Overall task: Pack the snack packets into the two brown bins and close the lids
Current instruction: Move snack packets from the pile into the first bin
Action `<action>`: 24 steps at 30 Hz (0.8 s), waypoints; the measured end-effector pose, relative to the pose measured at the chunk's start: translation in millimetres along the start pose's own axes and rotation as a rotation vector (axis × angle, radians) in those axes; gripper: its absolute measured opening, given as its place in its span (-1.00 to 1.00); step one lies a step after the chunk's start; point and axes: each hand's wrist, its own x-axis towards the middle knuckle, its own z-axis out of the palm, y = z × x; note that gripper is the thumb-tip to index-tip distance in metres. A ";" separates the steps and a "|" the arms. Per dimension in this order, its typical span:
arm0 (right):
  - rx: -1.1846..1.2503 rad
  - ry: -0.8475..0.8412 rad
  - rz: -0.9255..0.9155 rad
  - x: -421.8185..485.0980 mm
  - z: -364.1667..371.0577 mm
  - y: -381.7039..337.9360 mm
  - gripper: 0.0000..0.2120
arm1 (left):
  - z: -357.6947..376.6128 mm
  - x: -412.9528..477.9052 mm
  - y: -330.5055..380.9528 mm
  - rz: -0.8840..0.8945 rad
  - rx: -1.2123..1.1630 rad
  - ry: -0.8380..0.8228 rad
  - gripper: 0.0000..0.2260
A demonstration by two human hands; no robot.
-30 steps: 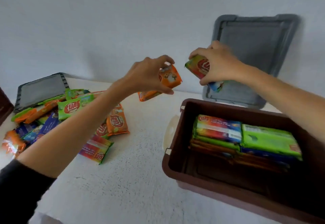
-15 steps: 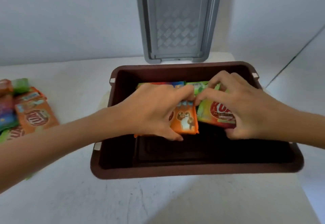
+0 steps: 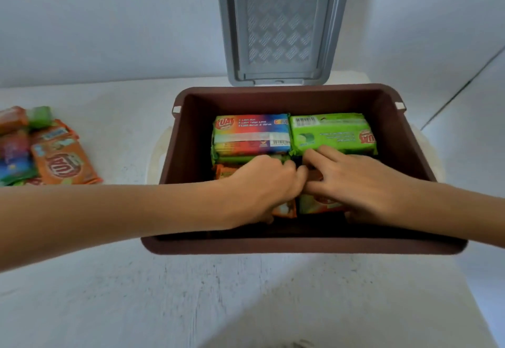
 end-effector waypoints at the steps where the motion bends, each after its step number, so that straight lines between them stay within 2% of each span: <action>1: -0.007 -0.030 0.011 0.4 -3.3 -1.1 -0.34 | 0.0 0.5 3.2 -0.005 0.015 0.009 -0.29; 5: -0.006 -0.099 0.031 3.5 -16.0 -11.7 -0.41 | 5.0 -4.4 4.6 -0.021 0.018 0.000 -0.26; 7: 0.025 -0.278 0.044 4.2 -12.6 -11.9 -0.42 | 11.1 -7.5 0.9 -0.006 0.054 0.005 -0.24; 8: 0.029 -0.300 0.044 6.0 -12.9 -12.0 -0.40 | 13.9 -8.5 -2.0 0.001 0.084 -0.003 -0.27; 11: 0.011 -0.273 0.064 11.0 -9.9 -9.2 -0.46 | 3.5 -11.7 -5.1 0.030 0.093 0.063 -0.44; 12: 0.017 -0.264 0.071 13.0 -8.6 -8.4 -0.49 | 2.3 -9.2 -5.8 0.031 0.076 0.007 -0.49; 15: 0.008 -0.272 0.066 16.9 -7.8 -7.3 -0.55 | 6.0 -1.5 -3.2 -0.009 0.093 -0.009 -0.55; 19: -0.006 -0.227 0.047 16.4 -6.7 -4.0 -0.59 | 7.8 1.3 -0.6 0.020 0.111 -0.081 -0.76; 24: 0.008 -0.197 0.052 16.8 -4.5 -1.9 -0.68 | -0.8 7.7 -9.3 -0.053 -0.091 -0.139 -0.51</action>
